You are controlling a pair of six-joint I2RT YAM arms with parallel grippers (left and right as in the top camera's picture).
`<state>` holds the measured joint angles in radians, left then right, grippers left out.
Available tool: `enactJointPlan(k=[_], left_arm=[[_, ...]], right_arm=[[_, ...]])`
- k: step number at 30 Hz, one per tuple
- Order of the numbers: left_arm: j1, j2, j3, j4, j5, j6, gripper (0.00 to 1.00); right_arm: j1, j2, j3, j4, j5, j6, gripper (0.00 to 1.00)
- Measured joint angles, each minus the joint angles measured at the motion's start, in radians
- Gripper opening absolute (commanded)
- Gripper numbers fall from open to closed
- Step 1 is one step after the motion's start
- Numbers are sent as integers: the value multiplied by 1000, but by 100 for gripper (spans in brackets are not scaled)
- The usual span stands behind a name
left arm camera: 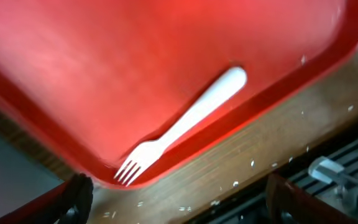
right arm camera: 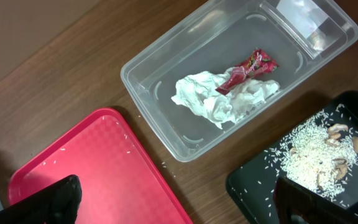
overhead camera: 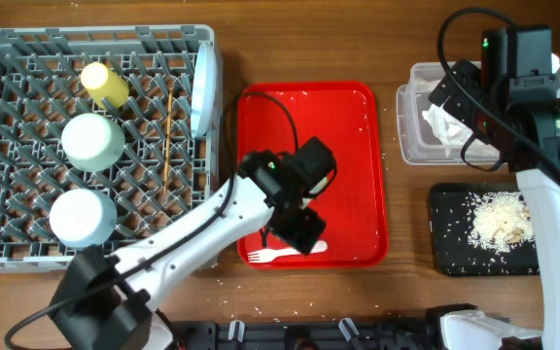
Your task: Sort waste into correct bins and load items into the dishwasher rack
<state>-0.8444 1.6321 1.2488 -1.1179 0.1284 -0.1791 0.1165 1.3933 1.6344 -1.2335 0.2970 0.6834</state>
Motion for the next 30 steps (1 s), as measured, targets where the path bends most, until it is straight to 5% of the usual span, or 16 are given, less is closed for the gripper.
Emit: enactJointPlan(k=[9,17,23,25,30], left_arm=[[-7,68,-182,238,14,248,100],[-7,183,-177,249,-40,359,95],[-7,195,-171,315,-83,365,72],[-7,197,-171,331,-94,369,41],[-7,210,-167,464,-94,377,33]], right_arm=[[0,0,0,0,0,0,100],[0,0,0,0,0,0,100],[0,0,0,0,0,0,100],[0,0,0,0,0,0,100],[0,0,0,0,0,0,100]])
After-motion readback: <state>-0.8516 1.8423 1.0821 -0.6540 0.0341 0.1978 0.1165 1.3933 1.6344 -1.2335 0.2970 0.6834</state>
